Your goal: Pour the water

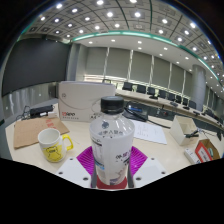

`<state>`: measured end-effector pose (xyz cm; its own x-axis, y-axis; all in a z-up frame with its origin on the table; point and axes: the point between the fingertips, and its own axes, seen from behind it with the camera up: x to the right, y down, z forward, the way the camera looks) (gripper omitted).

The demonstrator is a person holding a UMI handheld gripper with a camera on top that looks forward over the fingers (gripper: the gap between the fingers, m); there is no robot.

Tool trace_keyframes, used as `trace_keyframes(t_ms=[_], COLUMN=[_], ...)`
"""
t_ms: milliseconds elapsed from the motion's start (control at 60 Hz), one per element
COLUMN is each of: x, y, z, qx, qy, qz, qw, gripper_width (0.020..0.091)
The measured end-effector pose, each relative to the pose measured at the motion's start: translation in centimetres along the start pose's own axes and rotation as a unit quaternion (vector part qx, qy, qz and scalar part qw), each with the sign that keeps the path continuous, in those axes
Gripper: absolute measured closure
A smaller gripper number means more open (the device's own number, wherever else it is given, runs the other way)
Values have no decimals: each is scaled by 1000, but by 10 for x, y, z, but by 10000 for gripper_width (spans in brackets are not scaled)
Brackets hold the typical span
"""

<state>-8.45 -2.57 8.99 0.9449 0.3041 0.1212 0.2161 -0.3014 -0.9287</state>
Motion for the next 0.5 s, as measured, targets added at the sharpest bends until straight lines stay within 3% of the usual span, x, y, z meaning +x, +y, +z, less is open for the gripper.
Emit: trace_keyframes(t_ms=[150, 250, 317, 417, 500], x=[5, 6, 8, 10, 10], y=[31, 31, 33, 34, 36], z=[11, 10, 9, 8, 2], qx=[-14, 4, 7, 1, -18], qy=[-6, -10, -8, -12, -10], qz=[25, 37, 52, 66, 75], qw=[1000, 999, 999, 998, 997], gripper_width=[685, 676, 633, 523, 228])
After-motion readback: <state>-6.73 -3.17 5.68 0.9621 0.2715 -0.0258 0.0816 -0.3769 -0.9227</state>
